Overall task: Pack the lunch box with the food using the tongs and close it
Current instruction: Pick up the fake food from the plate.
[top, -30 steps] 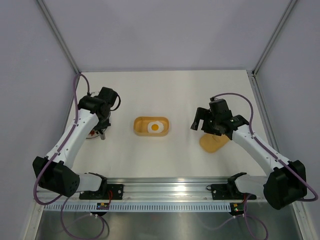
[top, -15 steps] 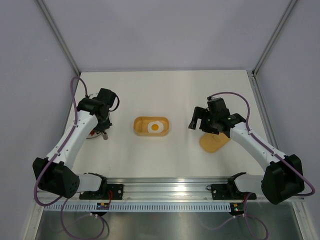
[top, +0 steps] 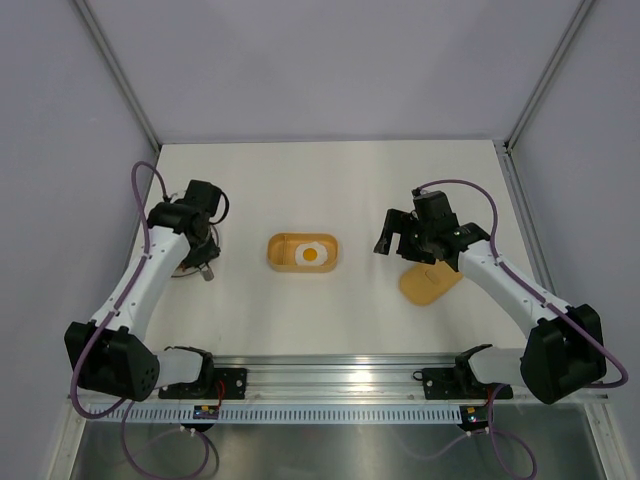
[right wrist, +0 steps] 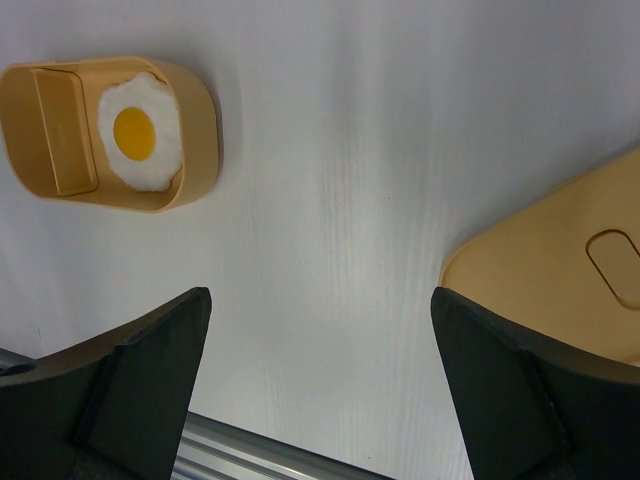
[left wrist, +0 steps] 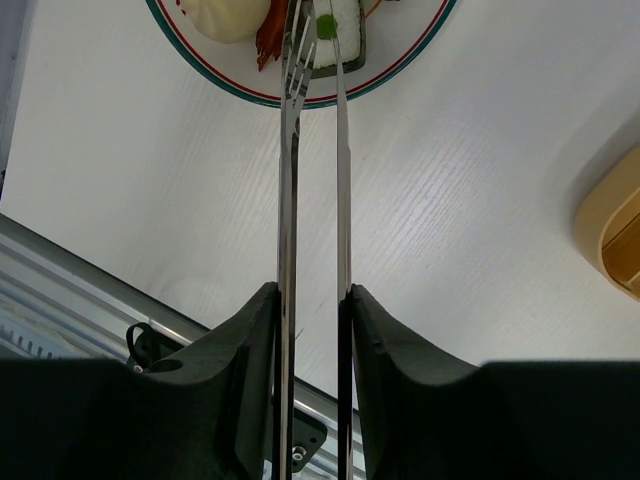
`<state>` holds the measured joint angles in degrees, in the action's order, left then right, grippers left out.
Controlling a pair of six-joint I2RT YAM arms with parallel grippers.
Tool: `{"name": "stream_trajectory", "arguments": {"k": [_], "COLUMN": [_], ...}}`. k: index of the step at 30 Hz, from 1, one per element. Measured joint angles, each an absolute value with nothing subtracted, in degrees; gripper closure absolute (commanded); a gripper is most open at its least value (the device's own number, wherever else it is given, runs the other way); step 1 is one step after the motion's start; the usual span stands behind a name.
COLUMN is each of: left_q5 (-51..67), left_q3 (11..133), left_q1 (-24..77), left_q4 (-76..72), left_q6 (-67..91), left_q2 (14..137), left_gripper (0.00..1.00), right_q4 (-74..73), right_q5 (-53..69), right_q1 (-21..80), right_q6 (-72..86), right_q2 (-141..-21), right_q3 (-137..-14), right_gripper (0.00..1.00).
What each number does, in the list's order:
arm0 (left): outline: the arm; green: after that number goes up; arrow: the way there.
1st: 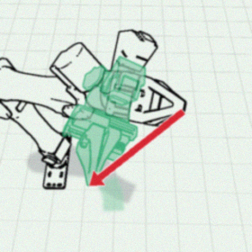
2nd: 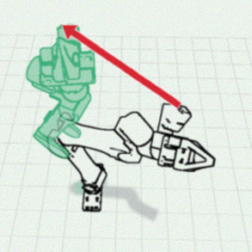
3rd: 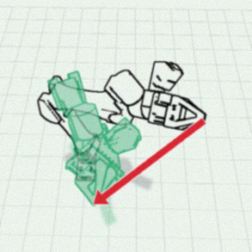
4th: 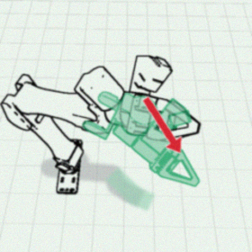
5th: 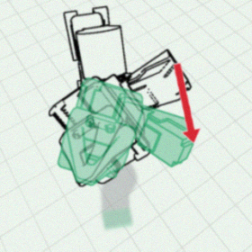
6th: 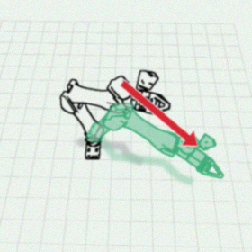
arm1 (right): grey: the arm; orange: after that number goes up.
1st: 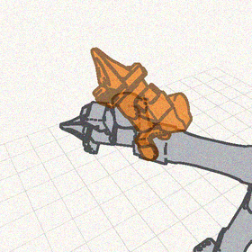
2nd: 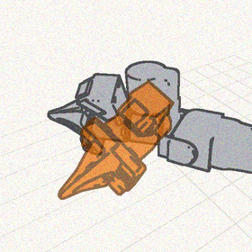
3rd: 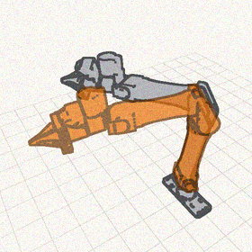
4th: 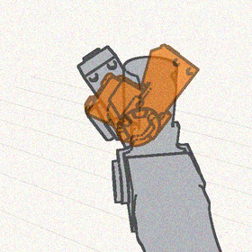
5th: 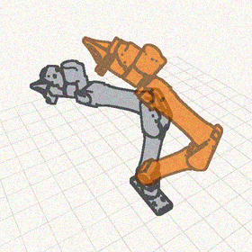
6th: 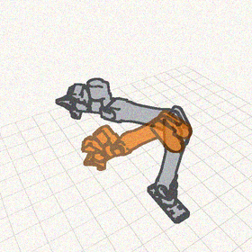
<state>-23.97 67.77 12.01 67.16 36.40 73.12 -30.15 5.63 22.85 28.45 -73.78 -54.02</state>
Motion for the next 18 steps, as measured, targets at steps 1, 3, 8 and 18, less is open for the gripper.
{"name": "stream_trajectory", "arguments": {"k": [1, 3, 8, 18], "left_q5": [-23.9, -23.9, -23.9, -22.9], "left_q3": [67.7, 67.4, 66.8, 65.1], "left_q1": [11.6, 11.0, 10.3, 9.9], "left_q4": [67.1, 66.7, 66.2, 65.4], "left_q6": [36.2, 36.0, 35.7, 35.1], "left_q2": [73.0, 72.7, 72.5, 72.5], "left_gripper": [0.63, 0.62, 0.58, 0.51], "right_q4": [-30.2, -30.1, -29.9, -29.8], "right_q5": [5.7, 5.7, 5.7, 5.7], "right_q1": [22.9, 22.9, 22.9, 22.9], "right_q6": [28.4, 28.4, 28.4, 28.3], "right_q2": [-73.8, -73.9, -73.9, -74.0], "right_q3": [-54.0, -54.0, -54.0, -54.0], "right_gripper": [0.01, 0.0, 0.01, 0.01]}}
